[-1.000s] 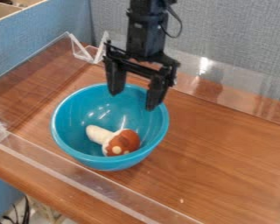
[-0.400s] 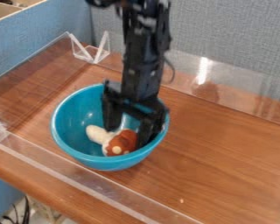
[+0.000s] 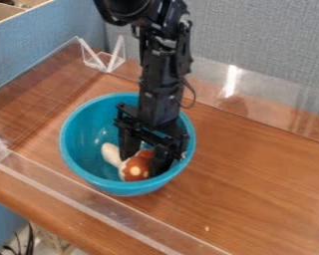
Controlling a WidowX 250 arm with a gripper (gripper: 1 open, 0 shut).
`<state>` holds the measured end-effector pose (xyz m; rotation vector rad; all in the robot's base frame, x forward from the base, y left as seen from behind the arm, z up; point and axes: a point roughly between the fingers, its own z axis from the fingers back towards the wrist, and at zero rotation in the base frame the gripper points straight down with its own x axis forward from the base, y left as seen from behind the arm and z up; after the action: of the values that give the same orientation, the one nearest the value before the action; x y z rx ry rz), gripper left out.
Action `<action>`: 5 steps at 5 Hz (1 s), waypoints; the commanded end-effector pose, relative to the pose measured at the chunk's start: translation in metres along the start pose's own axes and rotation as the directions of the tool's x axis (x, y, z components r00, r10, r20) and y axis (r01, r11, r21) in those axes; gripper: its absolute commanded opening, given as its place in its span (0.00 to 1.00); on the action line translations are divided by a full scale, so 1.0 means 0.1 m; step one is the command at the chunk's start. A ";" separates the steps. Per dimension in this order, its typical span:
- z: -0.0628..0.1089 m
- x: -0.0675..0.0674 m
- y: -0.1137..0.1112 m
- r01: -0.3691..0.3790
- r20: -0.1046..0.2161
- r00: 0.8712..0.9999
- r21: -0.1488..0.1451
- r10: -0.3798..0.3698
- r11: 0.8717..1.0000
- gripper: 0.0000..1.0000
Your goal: Remove the mushroom from inside the blue bowl and put it on the table
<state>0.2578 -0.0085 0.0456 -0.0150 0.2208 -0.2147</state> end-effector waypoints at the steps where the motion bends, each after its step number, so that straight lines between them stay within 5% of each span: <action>1: 0.04 0.05 0.03 0.004 0.030 1.000 0.006 -0.004 1.000 0.00; 5: -0.01 0.07 0.20 0.035 0.033 0.999 -0.002 -0.035 0.999 0.00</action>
<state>0.2625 0.0030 0.0384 -0.0328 0.2237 -0.2528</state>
